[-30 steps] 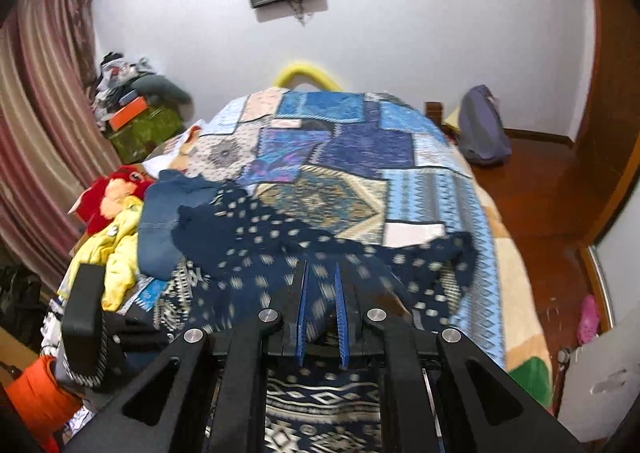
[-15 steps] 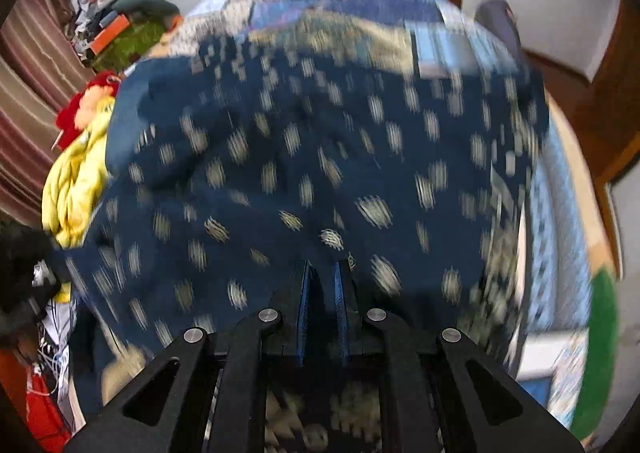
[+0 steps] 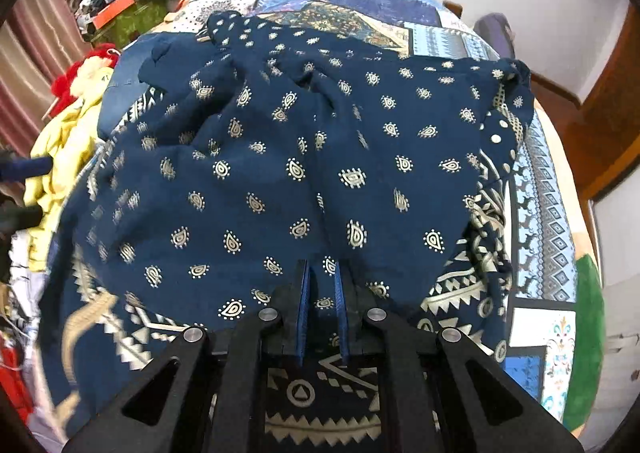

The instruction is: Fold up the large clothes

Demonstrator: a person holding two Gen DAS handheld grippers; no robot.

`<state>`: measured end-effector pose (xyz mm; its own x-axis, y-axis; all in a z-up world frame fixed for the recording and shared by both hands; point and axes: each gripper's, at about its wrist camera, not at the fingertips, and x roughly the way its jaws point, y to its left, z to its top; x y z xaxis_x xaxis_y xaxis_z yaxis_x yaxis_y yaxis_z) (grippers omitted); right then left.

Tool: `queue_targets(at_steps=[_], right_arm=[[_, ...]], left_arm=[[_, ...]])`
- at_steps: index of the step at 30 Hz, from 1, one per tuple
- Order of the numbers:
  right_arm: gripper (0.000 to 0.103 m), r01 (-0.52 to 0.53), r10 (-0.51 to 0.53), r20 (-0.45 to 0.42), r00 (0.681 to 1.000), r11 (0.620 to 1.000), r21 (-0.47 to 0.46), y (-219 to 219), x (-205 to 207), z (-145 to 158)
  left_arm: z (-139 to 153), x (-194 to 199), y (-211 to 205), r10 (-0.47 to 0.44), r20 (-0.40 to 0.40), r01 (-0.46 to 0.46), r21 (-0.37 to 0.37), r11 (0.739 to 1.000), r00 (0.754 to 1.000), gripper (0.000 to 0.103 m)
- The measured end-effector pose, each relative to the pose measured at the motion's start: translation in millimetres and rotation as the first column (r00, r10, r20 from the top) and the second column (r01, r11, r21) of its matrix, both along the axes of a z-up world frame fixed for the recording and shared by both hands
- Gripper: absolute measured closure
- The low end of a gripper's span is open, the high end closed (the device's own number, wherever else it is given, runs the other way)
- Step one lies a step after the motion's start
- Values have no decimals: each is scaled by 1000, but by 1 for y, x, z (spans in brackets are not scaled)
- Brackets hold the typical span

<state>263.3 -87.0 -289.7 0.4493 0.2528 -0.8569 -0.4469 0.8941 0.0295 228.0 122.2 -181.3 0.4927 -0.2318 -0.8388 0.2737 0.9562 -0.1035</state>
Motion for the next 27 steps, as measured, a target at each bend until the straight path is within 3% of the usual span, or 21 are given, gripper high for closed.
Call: queue_targets(at_steps=[2,6,10,15,19,23,24,25,26,27], right_arm=[[95,-6,7,26,1000,1000,-13,1,-5,1],[95,14,-14,-13,1000,1000,-2,-4,-7,16],[95,24,-24,63,998,1000,-4,-13,-10,36],[95,56,-47,59,997,984,-170,-23,1,1],[95,44,-27,104,994,985,-166,-31,-5,-4],[95,68,-51,101,994,984,-168,-37,-7,-2],[89,76,-59,103,993,983,-170,-39,-8,-1],[74,89,-70,110,991,980,-181,-40,-9,-1],[25,131,-99,147,984,965,-228,-43,-11,0],[2,201,-140,217,966,935,-293,-48,-9,1]], left_arm=[[1,5,7,34,4,-34,-3,999,999,47],[-8,25,11,82,9,-83,26,996,997,47],[-25,45,10,108,-6,-108,21,994,994,47],[-60,62,6,139,-62,-136,49,989,988,47],[-82,63,9,157,-90,-152,60,987,984,44],[-84,60,12,169,-69,-165,60,984,983,36],[-85,60,12,171,-67,-167,64,984,983,35],[-87,59,13,172,-65,-168,66,984,983,34],[-88,59,13,174,-63,-170,69,983,983,33],[-88,59,12,175,-61,-170,72,983,983,33]])
